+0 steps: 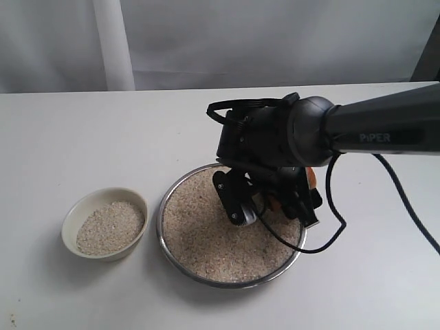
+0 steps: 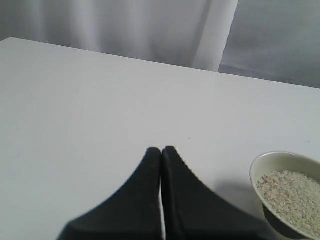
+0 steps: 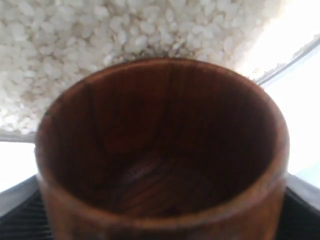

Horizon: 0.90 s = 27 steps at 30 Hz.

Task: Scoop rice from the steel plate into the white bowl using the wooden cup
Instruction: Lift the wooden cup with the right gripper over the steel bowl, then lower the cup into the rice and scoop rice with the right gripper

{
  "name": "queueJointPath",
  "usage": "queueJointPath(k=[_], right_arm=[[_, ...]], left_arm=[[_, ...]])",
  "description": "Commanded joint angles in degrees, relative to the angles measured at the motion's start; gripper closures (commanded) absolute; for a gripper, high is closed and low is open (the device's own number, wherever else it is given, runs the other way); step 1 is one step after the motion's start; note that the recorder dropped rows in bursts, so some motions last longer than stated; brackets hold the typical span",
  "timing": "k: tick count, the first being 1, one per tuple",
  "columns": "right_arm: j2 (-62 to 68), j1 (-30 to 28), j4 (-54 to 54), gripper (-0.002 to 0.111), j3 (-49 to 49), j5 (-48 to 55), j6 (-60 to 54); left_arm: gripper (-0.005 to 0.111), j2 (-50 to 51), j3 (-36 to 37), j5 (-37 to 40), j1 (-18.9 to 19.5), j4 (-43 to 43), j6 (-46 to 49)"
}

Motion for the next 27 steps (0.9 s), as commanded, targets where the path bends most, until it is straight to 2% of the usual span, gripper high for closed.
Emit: queueJointPath(k=[1,5,15,27], right_arm=[[0.86,1.36,0.12,0.108,-0.42,0.96,-0.34],[3.42,3.09,0.71,0.108,-3.04,4.75,-0.20],[8.53,7.20,5.58,0.108,-13.08,6.35,-1.08],[9.90,8.76,8.31,0.108,-13.73,6.68,-2.60]], left_arm=[[0.107,-0.13,-0.20,-0.36,-0.14,-0.33,-0.08],[0.107,-0.13,-0.20,-0.36,-0.14,-0.33,-0.08],[0.107,-0.13,-0.20,-0.36,-0.14,-0.33,-0.08],[0.107,-0.13,-0.20,-0.36,-0.14,-0.33,-0.08]])
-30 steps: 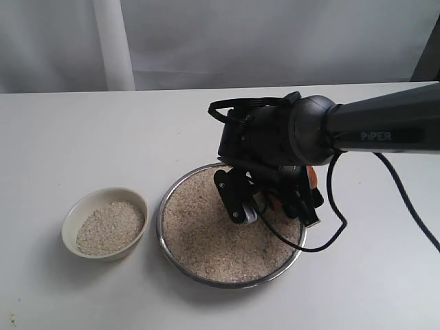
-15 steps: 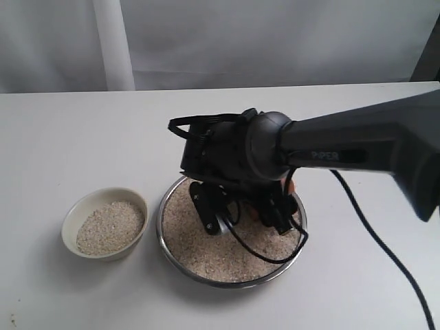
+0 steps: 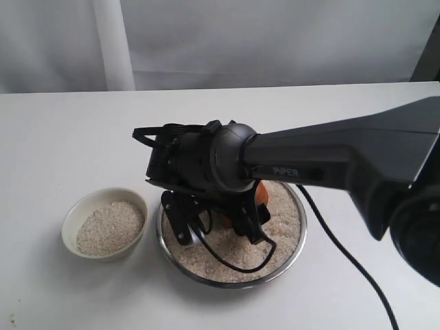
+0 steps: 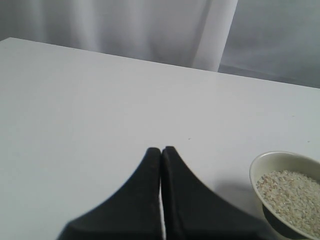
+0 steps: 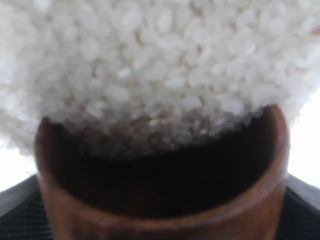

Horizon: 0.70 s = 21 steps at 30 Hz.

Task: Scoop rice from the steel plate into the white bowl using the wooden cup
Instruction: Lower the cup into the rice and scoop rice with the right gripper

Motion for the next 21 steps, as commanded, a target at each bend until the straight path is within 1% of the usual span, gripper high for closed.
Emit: queueJointPath(k=[1,8,13,18,21], right_arm=[[0.55,0.40,3.46,0.108,-0.33,-0.63,-1.61],[0.55,0.40,6.93,0.108,-0.33,-1.34,-3.39],[0.55,0.40,10.55,0.108,-0.33,-4.25,-3.39],[0.55,0.30,12.20,0.108,-0.33,-5.25,-3.39],[0.55,0.20,15.15,0.108,-0.33,-6.19,-3.55]], left_arm=[[0.107,-0.13,-0.20,-0.36,-0.14,-0.33,-0.08],[0.107,-0.13,-0.20,-0.36,-0.14,-0.33,-0.08],[0.107,-0.13,-0.20,-0.36,-0.14,-0.33,-0.08],[0.107,-0.13,-0.20,-0.36,-0.14,-0.33,-0.08],[0.107,-0.13,-0.20,-0.36,-0.14,-0.33,-0.08]])
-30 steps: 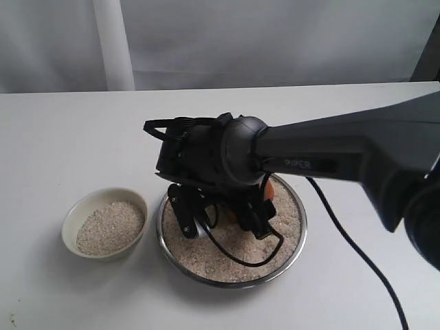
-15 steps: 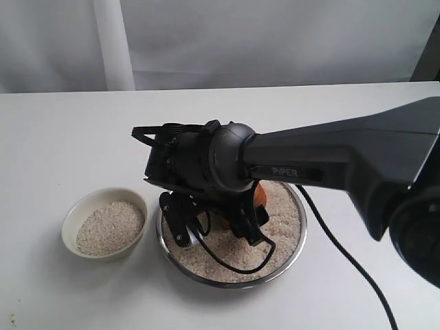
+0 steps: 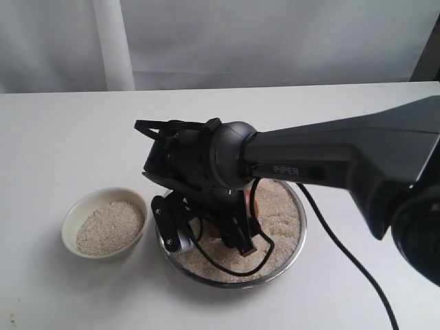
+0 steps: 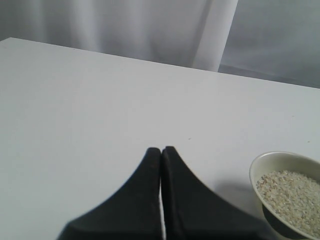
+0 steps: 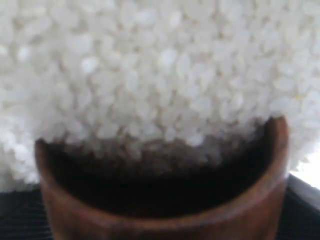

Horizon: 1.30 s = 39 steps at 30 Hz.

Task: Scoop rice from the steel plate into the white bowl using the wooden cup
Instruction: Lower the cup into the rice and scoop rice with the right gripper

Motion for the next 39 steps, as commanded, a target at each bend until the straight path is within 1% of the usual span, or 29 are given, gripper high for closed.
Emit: queueJointPath(k=[1,5,16,23,30,35,39], right_arm=[[0.40,0.09,7.55,0.108,0.15,-4.59,-0.45],[0.40,-0.01,9.22,0.108,0.15,-5.19,-0.45],[-0.22,-2.64,14.45,0.108,0.26,-5.82,-0.68],[-1.63,-5.36,22.98,0.108,0.26,-7.72,-4.51],[-1.75,-6.85,24.71,0.108,0.26,-8.25,-5.75],[-2.83,-8.57,32.44,0.108,2.83,-12.92,-9.66],[-4.40,-9.91,34.54,0.108,7.51,-17.27,-10.69]], left_arm=[[0.107,-0.13,-0.20,-0.36,-0.14,-0.33,-0.08],[0.107,-0.13,-0.20,-0.36,-0.14,-0.33,-0.08],[0.107,-0.13,-0.20,-0.36,-0.14,-0.33,-0.08],[0.107,-0.13,-0.20,-0.36,-0.14,-0.33,-0.08],[0.107,-0.13,-0.20,-0.36,-0.14,-0.33,-0.08],[0.107,-0.13,-0.20,-0.36,-0.14,-0.33,-0.08],[0.107,-0.13,-0.20,-0.36,-0.14,-0.33,-0.08]])
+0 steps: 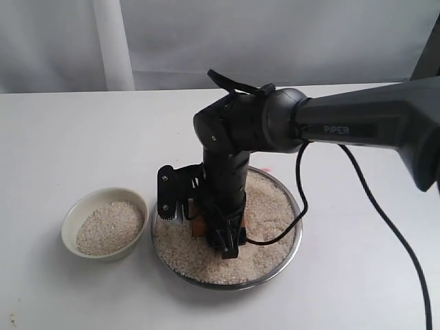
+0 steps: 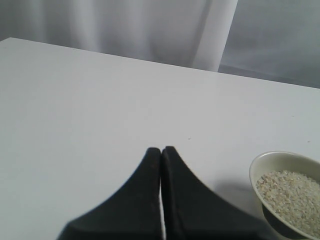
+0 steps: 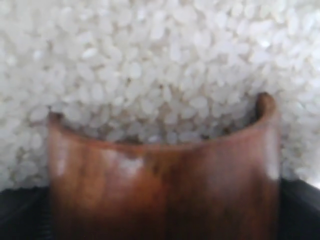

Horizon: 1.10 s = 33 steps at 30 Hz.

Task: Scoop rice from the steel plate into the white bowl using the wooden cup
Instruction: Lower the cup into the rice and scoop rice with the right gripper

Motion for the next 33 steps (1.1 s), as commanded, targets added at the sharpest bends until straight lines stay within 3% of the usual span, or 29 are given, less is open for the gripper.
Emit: queueJointPath(k=[1,20,33], right_arm=[[-1.59,-1.20,5.54,0.108,5.09,-6.39,-1.64],[-9.57,-7.30,17.88,0.108,23.79,-26.03,-12.06],[-9.53,-7.98,50.57,0.108,25.35,-26.96,-39.65]], left_arm=[[0.107,-0.13,-0.20,-0.36,-0.14,-0.33,-0.08],[0.107,-0.13,-0.20,-0.36,-0.14,-0.33,-0.08],[0.107,-0.13,-0.20,-0.36,-0.14,-0.33,-0.08]])
